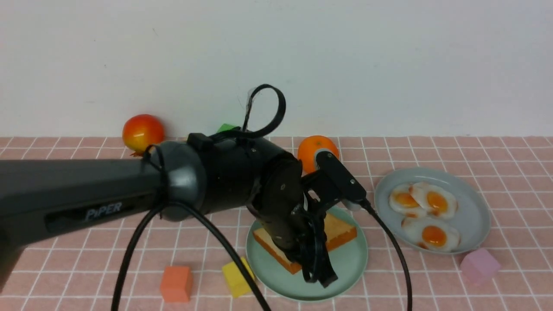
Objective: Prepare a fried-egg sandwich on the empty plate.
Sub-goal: Use the left arm to put a slice of bread into the empty plate in the middle
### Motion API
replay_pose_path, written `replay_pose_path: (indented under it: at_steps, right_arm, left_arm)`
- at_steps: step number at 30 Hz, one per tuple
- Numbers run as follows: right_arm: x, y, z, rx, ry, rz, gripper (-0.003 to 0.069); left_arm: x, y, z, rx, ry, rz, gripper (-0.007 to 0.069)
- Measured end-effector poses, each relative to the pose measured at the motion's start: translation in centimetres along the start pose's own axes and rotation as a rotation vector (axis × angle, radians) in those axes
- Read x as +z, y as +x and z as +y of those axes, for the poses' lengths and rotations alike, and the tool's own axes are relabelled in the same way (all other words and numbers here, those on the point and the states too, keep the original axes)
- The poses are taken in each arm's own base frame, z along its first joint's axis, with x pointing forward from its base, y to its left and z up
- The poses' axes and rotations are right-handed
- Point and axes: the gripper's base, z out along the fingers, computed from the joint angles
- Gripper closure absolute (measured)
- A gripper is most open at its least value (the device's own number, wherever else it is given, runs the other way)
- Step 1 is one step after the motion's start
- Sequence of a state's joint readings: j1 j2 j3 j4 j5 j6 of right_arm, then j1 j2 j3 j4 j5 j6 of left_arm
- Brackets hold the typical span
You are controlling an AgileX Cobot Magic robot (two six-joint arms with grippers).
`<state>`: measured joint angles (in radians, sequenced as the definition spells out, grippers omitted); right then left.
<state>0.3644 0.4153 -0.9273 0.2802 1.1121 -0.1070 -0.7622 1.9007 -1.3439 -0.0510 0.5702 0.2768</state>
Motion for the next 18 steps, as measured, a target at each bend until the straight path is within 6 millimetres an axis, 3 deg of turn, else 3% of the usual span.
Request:
replay_pose_path:
  at_steps: [5,9,13,14,15,18]
  right_arm:
    - [0.0,0.0,0.0,0.001,0.0,0.0,0.063]
    - [0.0,0.0,0.0,0.001,-0.001,0.0,0.0627]
    - [0.0,0.0,0.0,0.001,-0.001,0.002,0.0627]
    - [0.0,0.0,0.0,0.001,-0.001,0.003,0.0627]
    - [0.0,0.0,0.0,0.005,-0.001,0.003,0.0627]
    - [0.0,0.0,0.0,0.036,-0.001,0.003,0.0627]
  left_arm:
    - [0.9,0.3,-0.1,0.001,0.005,0.023,0.0582]
    - [1.1,0.4,-0.1,-0.008,0.011,0.027,0.0509]
    - [1.0,0.3,-0.3,-0.045,0.036,0.025,0.0342]
    - [0.9,0.3,-0.4,-0.047,0.037,0.025,0.0333]
    - [0.6,0.3,-0.4,-0.06,0.046,0.021,0.0274]
    - [-1.3,-0.3,-0.6,-0.099,0.069,-0.015,0.02]
